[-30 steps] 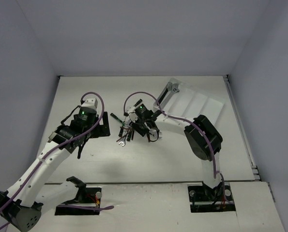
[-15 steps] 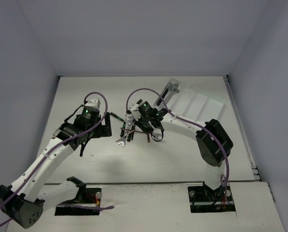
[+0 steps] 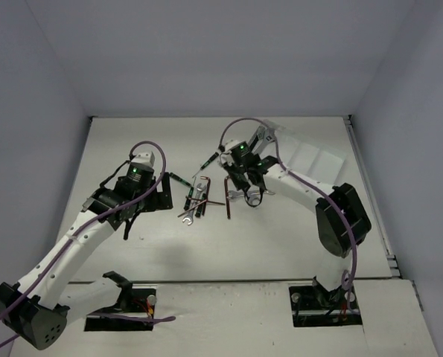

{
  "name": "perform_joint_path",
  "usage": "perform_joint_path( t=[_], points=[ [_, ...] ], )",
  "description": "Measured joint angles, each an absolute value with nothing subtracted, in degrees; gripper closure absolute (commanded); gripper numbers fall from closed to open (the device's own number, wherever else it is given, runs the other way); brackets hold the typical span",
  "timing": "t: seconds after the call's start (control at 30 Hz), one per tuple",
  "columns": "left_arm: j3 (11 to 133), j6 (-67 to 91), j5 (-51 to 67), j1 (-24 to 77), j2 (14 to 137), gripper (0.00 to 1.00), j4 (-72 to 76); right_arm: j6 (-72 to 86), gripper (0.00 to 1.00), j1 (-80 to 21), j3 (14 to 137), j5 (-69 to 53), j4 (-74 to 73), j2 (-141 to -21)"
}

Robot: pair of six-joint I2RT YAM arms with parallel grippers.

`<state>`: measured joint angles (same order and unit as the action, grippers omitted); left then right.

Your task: Sort the tools into containers

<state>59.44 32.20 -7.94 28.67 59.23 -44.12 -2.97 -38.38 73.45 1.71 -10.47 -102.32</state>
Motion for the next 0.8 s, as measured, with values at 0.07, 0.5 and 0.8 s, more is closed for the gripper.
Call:
perform_joint_path(
  t=[0.07, 0.5, 0.8],
  points=[
    [59.44, 32.25, -7.95, 28.67, 59.11, 0.15, -44.12, 1.13, 1.0, -34.27, 73.46, 3.5, -10.43, -101.5],
    [57.3, 33.39, -7.67, 28.67, 57.15, 0.15, -43.86, 27.41, 1.0, -13.92, 76.58, 14.13, -10.57, -98.7],
    [55.59, 33.94, -7.29, 28.67, 55.47, 0.15, -43.96, 32.13, 1.0, -9.26, 80.03, 13.68, -10.14, -102.86]
  ],
)
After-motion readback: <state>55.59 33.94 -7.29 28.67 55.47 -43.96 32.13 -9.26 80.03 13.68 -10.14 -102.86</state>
